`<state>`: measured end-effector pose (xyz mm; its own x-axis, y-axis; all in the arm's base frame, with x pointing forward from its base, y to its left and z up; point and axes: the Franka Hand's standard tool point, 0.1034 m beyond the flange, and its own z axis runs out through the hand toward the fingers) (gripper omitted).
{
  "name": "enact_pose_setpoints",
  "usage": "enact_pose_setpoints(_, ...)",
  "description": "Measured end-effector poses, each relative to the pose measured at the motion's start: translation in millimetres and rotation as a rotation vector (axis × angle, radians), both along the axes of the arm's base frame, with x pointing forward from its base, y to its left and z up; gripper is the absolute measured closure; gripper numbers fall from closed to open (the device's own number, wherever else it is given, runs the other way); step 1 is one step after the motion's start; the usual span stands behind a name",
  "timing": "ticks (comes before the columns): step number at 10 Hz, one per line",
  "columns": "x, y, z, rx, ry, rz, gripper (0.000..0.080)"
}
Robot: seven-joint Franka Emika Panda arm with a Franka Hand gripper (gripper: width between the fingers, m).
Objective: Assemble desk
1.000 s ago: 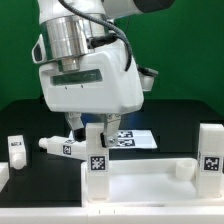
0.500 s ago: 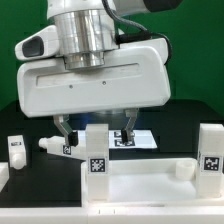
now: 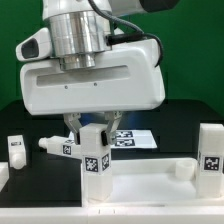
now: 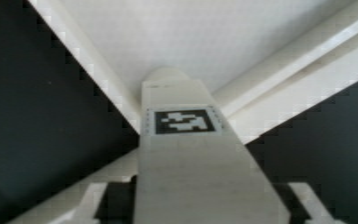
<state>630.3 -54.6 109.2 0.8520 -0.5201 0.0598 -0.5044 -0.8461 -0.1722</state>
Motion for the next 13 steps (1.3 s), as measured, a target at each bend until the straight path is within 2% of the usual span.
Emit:
enact_pose_setpoints(1, 0.0, -0.1, 0.0, 0.006, 0.005, -0.045, 0.0505)
enact_pose_setpoints(3, -1.3, 4.4, 0.2, 0.047, 0.071, -0.426, 0.0505)
enact_pose_setpoints(4, -2.3, 8.0, -0.1, 0.079, 0.119, -0.628, 0.0505)
enact_pose_setpoints(5, -0.6, 7.7, -1.0, 0.134, 0.15, -0.828, 0.0508)
enact_pose_setpoints(6, -0.1, 5.3, -0.6, 0.171, 0.169, -0.939, 0.0509)
enact_pose_setpoints(7, 0.3, 6.0, -0.1, 0.179, 0.177, -0.995, 0.0509)
enact_pose_setpoints(9, -0.6, 7.1, -1.4, 0.172, 0.174, -0.952, 0.0509)
enact_pose_setpoints(10, -0.9, 6.7, -1.2, 0.148, 0.158, -0.839, 0.0486)
enact_pose_setpoints(11, 0.8, 6.9, 0.0, 0.117, 0.118, -0.608, 0.0486)
enact_pose_setpoints(12, 2.4, 5.8, 0.8, 0.094, 0.085, -0.42, 0.0307)
enact_pose_setpoints(13, 2.5, 5.6, 1.5, 0.085, 0.079, -0.305, 0.0307)
